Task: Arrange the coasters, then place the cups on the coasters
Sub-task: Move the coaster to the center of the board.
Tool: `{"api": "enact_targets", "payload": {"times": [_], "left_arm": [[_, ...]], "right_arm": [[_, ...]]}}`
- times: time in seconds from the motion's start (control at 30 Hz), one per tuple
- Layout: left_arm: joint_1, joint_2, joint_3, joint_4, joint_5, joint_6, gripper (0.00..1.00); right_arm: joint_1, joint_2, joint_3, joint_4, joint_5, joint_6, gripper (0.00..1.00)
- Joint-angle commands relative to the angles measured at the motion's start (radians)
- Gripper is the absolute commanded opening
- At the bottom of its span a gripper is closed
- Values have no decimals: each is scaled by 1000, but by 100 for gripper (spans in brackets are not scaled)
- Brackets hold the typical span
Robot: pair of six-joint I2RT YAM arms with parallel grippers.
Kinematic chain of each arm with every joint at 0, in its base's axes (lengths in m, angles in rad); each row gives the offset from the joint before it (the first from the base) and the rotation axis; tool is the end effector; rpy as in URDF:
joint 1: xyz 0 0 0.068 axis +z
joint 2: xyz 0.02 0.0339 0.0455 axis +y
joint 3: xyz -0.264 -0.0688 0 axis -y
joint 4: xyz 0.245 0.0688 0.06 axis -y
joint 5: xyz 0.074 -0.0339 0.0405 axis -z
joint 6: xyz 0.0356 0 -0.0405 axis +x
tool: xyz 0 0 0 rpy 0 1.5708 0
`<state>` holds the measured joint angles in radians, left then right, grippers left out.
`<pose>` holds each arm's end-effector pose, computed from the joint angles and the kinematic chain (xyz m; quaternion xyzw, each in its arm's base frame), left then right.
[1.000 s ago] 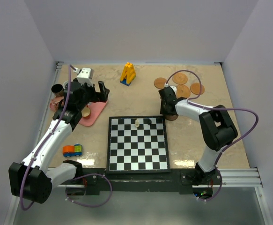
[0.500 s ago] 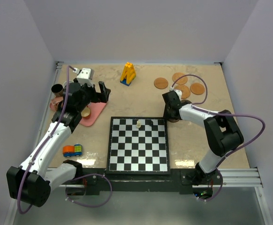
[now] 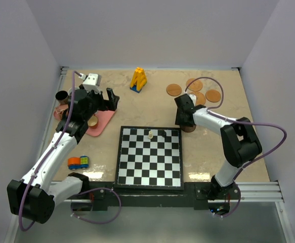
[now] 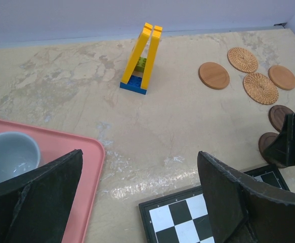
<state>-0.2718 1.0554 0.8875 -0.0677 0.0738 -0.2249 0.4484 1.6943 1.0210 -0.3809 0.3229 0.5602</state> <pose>0.2381 -0.0691 0.3359 0.0412 0.7840 -0.1802 0.5926 0.3065 0.1349 0.1759 0.0943 0.9505 -0.0142 0.2958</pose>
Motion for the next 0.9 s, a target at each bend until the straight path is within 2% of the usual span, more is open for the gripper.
{"api": "enact_targets", "payload": {"times": [0.0, 0.23, 0.4, 0.53, 0.87], "left_arm": [[-7, 0, 5, 51, -15, 2, 100], [-7, 8, 5, 51, -34, 12, 100], [-7, 17, 5, 51, -39, 13, 100], [-7, 23, 7, 51, -31, 10, 100], [-7, 18, 4, 52, 7, -8, 100]], "right_arm": [[-2, 7, 103, -24, 13, -39, 49], [-22, 114, 194, -9, 42, -121, 65], [-63, 163, 205, 25, 24, -152, 70], [-82, 145, 154, 30, 10, -154, 70], [-94, 35, 7, -27, 51, -121, 61]]}}
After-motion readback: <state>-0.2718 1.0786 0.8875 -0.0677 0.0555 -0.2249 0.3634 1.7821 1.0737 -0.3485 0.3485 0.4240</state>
